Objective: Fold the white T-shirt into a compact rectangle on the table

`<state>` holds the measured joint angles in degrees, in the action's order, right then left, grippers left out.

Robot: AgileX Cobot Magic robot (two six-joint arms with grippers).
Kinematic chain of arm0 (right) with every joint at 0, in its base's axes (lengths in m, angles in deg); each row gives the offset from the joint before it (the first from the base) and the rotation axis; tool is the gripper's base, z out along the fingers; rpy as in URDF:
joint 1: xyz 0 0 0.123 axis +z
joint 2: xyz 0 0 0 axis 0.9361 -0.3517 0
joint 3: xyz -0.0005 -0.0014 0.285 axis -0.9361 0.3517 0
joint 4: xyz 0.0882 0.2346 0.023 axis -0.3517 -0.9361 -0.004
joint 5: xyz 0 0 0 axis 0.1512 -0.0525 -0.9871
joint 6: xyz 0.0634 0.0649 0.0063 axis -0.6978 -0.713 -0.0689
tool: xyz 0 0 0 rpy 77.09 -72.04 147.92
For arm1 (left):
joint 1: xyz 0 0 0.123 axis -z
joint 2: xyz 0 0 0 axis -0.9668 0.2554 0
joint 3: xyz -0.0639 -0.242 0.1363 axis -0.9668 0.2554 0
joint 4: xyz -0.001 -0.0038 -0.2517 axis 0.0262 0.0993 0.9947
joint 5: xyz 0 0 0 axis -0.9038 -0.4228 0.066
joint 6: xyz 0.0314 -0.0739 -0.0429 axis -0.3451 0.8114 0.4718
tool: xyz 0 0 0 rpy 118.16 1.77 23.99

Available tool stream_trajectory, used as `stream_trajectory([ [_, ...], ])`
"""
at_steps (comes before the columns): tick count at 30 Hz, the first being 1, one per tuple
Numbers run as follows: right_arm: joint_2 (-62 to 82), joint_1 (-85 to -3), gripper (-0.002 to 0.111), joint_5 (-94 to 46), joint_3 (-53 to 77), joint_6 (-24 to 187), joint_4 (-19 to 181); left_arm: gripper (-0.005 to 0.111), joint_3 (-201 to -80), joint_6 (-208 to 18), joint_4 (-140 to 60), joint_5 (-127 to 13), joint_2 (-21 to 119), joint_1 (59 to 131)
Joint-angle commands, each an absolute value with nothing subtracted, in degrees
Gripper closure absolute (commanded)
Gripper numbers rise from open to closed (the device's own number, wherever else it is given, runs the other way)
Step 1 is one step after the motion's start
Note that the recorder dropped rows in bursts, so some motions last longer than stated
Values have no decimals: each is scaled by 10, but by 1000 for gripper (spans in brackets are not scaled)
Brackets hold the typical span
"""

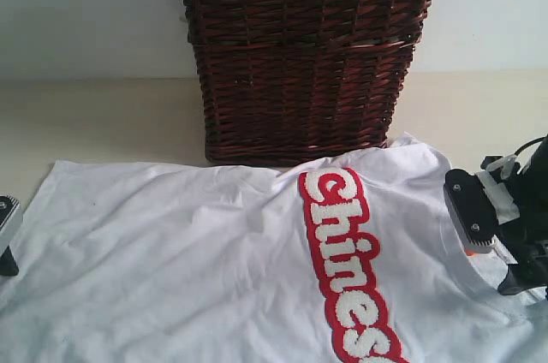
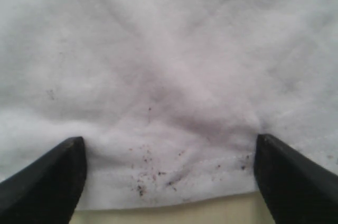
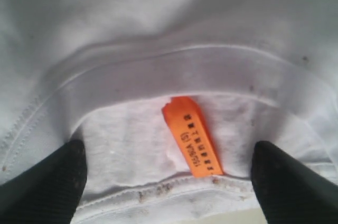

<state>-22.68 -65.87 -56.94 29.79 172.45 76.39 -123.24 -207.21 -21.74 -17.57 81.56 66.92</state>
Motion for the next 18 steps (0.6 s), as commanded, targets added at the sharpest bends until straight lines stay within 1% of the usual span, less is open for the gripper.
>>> stream_trajectory([
  [1, -251, -662, 27, -547, 307, 1716, 768, 23, -1223, -2078, -229, -199, 835, 673],
  [4, -243, -662, 27, -556, 307, 1716, 766, 23, -1223, -2078, -229, -199, 835, 673],
  [10, -171, -666, 27, -564, 307, 1726, 764, 23, -1223, -2078, -229, -199, 835, 673],
  [16, -134, -698, 27, -669, 307, 1763, 726, 23, -1223, -2078, -229, -199, 835, 673],
  [18, -135, -711, 27, -670, 307, 1768, 709, 23, -1223, -2078, -229, -199, 835, 673],
])
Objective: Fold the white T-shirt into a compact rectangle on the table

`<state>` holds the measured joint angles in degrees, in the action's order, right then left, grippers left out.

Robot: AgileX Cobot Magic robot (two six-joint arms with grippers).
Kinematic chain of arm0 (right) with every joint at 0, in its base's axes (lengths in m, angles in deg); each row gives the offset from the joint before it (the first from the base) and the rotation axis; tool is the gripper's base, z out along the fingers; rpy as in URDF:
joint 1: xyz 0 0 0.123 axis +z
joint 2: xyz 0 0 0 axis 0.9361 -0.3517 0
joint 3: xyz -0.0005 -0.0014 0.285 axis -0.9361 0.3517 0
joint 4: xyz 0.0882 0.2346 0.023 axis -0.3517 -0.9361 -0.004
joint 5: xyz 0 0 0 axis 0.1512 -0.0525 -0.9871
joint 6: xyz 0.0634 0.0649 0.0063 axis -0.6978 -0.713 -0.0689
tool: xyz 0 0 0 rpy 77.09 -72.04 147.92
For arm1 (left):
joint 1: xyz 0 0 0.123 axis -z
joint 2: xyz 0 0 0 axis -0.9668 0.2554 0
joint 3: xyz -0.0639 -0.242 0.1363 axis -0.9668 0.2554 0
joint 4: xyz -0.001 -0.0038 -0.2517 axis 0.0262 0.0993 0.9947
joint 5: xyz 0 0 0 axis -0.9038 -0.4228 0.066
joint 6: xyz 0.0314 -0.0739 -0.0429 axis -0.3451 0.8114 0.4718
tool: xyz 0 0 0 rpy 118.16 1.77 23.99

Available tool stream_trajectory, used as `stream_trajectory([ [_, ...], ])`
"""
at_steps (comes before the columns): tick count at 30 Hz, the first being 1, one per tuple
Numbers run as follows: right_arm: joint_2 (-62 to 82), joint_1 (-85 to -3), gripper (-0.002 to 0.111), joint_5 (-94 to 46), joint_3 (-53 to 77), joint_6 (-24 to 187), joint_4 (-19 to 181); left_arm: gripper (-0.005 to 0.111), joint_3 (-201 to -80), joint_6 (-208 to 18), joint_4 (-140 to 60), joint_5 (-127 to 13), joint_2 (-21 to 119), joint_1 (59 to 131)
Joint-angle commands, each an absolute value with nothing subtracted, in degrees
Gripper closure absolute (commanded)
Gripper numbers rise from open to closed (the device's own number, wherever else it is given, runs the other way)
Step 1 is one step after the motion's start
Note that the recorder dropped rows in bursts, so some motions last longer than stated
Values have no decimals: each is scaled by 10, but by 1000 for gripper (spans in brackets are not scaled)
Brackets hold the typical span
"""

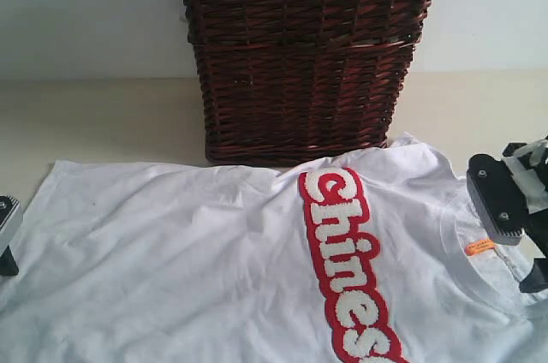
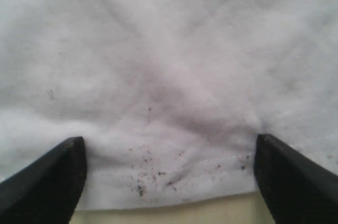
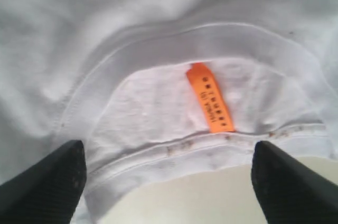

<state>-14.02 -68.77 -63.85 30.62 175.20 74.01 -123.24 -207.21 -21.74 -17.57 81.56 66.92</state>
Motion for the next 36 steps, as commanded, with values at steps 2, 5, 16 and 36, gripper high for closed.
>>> stream_trajectory([
  [2, -141, -720, 27, -661, 307, 1771, 699, 23, -1223, -2078, -229, -199, 835, 673],
  [5, -161, -720, 27, -663, 307, 1773, 700, 23, -1223, -2078, -229, -199, 835, 673],
  [16, -204, -720, 27, -624, 307, 1811, 704, 23, -1223, -2078, -229, -199, 835, 673],
  [36, -230, -720, 27, -592, 307, 1810, 695, 23, -1223, -2078, -229, -199, 835, 673],
])
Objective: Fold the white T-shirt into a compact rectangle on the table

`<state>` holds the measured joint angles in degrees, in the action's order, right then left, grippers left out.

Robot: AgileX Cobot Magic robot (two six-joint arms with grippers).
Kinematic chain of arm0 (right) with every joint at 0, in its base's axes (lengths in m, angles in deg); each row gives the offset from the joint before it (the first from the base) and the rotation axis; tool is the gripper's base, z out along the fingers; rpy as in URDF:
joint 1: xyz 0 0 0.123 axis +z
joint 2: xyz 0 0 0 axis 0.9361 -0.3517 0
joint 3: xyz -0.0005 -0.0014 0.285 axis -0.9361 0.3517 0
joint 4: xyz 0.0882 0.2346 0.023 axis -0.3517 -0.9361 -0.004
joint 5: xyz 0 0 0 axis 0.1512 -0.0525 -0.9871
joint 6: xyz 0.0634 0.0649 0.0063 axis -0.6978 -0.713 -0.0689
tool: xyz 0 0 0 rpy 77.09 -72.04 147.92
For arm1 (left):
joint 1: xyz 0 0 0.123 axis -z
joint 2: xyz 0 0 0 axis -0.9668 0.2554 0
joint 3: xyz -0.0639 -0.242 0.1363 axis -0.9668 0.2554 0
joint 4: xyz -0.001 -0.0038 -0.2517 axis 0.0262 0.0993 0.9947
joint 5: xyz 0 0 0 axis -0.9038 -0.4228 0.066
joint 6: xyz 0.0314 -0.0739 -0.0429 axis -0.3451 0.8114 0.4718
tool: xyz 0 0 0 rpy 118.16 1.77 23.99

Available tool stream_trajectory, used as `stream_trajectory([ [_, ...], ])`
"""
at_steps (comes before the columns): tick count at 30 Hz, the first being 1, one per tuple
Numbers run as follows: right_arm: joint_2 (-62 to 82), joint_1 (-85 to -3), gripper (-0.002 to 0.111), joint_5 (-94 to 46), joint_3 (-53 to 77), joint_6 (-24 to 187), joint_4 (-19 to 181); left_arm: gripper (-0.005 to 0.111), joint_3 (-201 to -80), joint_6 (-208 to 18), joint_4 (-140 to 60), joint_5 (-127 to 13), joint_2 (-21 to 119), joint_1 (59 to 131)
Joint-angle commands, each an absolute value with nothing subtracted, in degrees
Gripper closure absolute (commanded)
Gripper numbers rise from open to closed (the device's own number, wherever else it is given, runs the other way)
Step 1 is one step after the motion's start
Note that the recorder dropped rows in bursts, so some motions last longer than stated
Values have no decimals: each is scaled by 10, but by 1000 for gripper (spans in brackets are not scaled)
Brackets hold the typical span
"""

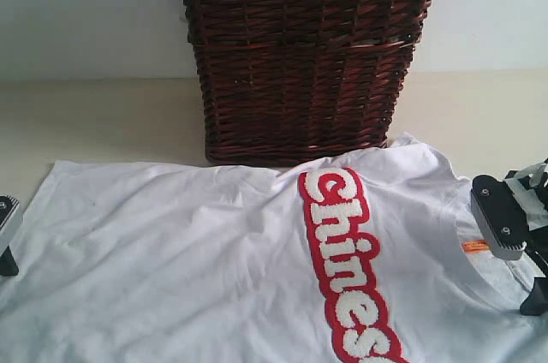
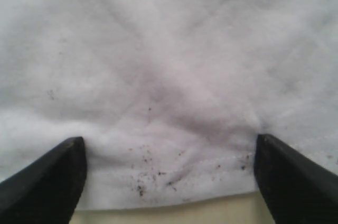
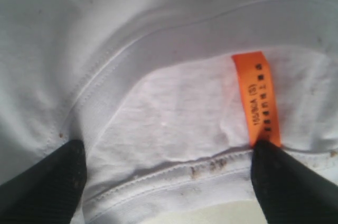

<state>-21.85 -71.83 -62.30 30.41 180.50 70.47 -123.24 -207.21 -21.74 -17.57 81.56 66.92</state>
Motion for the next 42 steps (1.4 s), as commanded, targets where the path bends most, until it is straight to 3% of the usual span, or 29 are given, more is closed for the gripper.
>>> stream_trajectory([
  [1, -230, -720, 27, -592, 307, 1810, 691, 23, -1223, -2078, -229, -199, 835, 673],
  [42, -230, -720, 27, -592, 307, 1781, 689, 23, -1223, -2078, -227, -198, 836, 673],
])
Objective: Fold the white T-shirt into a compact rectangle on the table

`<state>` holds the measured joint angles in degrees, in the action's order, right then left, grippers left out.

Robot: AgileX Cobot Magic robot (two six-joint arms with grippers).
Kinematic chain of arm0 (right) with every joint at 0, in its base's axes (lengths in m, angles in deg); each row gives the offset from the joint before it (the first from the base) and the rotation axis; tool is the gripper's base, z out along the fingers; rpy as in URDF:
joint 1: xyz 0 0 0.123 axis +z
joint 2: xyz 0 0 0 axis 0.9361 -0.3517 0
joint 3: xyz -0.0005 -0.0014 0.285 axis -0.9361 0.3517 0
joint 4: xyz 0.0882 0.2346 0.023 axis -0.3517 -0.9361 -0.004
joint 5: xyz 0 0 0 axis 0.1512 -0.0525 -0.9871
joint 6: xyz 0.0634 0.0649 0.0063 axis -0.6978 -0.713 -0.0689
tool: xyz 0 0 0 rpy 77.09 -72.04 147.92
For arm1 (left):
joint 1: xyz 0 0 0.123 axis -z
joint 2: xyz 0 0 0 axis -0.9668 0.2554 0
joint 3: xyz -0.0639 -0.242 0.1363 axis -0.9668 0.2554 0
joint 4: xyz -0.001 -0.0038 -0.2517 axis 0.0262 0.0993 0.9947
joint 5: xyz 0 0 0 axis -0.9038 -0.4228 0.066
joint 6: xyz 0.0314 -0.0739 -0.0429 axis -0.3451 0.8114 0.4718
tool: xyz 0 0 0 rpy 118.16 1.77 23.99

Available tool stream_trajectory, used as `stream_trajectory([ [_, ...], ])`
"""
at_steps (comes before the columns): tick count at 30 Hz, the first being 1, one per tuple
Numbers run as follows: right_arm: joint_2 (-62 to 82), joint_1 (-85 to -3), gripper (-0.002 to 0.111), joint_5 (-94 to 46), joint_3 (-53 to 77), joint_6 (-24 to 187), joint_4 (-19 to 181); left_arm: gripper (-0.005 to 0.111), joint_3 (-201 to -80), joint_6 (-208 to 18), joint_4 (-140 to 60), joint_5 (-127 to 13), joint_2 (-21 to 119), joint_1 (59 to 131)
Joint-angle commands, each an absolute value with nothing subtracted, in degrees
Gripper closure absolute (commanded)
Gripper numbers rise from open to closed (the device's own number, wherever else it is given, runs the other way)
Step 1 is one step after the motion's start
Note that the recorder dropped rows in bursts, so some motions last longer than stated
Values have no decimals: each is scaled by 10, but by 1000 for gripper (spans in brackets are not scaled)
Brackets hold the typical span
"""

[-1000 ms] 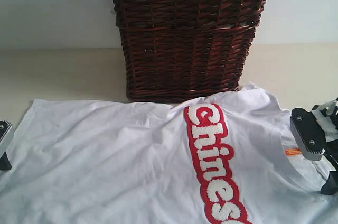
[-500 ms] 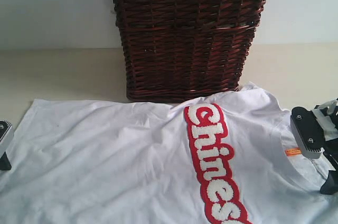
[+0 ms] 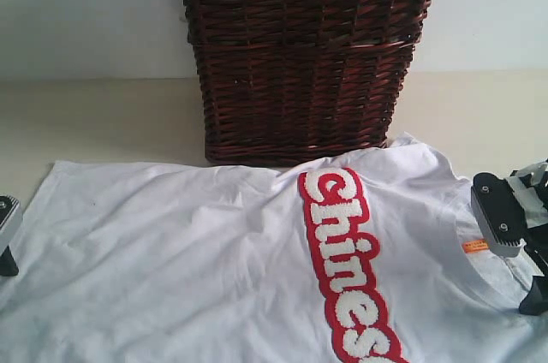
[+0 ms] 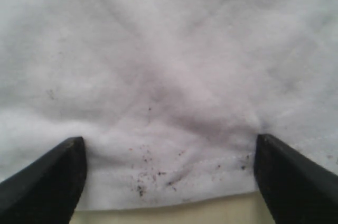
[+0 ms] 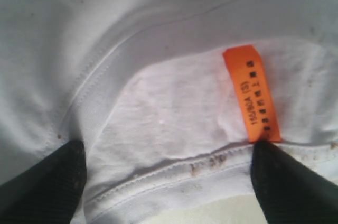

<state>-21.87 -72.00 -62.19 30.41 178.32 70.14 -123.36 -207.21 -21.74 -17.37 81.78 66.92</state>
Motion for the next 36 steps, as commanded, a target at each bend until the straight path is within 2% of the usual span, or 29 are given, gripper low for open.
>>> stream_trajectory([
  [1, -230, -720, 27, -592, 307, 1781, 689, 23, -1223, -2078, -227, -198, 836, 673],
  [8, -230, -720, 27, -591, 307, 1781, 689, 23, -1222, -2078, -152, -195, 848, 673],
  [36, -230, -720, 27, -592, 307, 1781, 688, 23, -1222, -2078, -151, -195, 848, 673],
])
